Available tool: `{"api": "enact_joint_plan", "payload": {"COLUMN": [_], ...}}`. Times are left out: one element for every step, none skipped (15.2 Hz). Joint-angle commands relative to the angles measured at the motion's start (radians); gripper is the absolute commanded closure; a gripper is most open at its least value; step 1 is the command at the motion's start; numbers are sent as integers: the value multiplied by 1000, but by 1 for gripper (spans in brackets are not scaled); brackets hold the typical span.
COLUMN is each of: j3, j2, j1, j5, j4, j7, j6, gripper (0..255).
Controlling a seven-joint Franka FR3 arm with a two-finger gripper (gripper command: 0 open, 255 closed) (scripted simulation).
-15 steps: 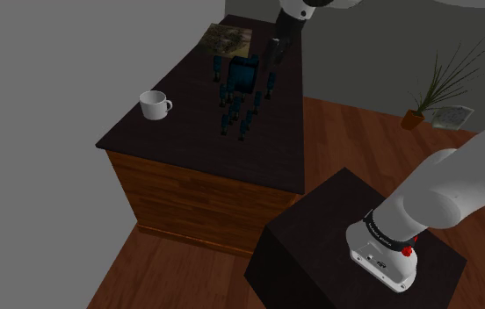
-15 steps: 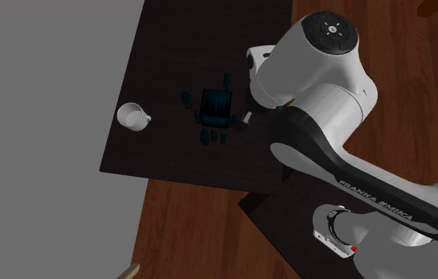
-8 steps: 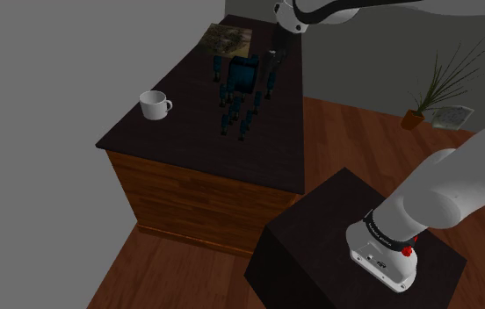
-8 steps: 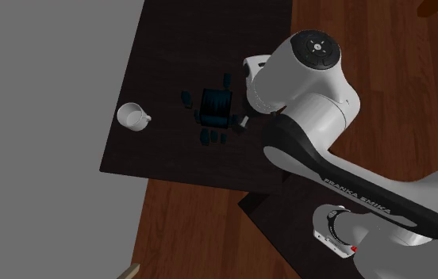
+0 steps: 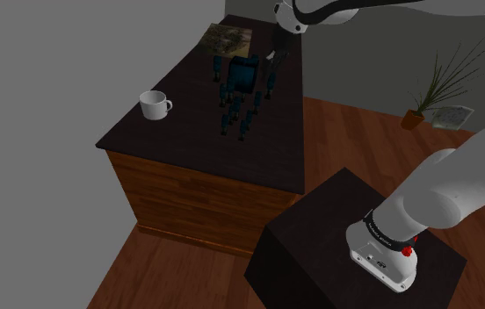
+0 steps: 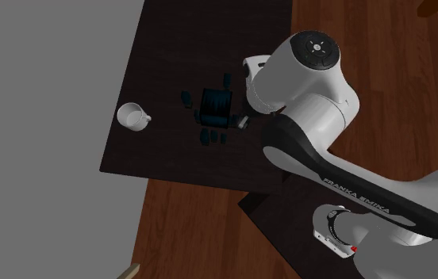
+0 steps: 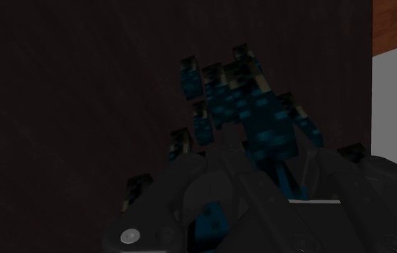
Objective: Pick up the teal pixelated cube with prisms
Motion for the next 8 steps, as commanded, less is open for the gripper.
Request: {"api": "enact_joint_plan", "payload": {"j3": [0,0,0,-1,-1,-1,-1,-1], "j2": [1,-2,-4,-6,-7,-9,-10,-11], "j1": [0,0,0,-1,-1,-1,-1,-1], "j5": [0,0,-1,-1,-2,-3,-3,-4], "j4": [-1,-2,9,21,32,44,57,69], "j7": [0,0,1,2,4,5,6,7], "j6": [0,-1,-14,-28,-41,-54,-68,-81], "gripper": [255,255,255,255,255,255,255,255]}}
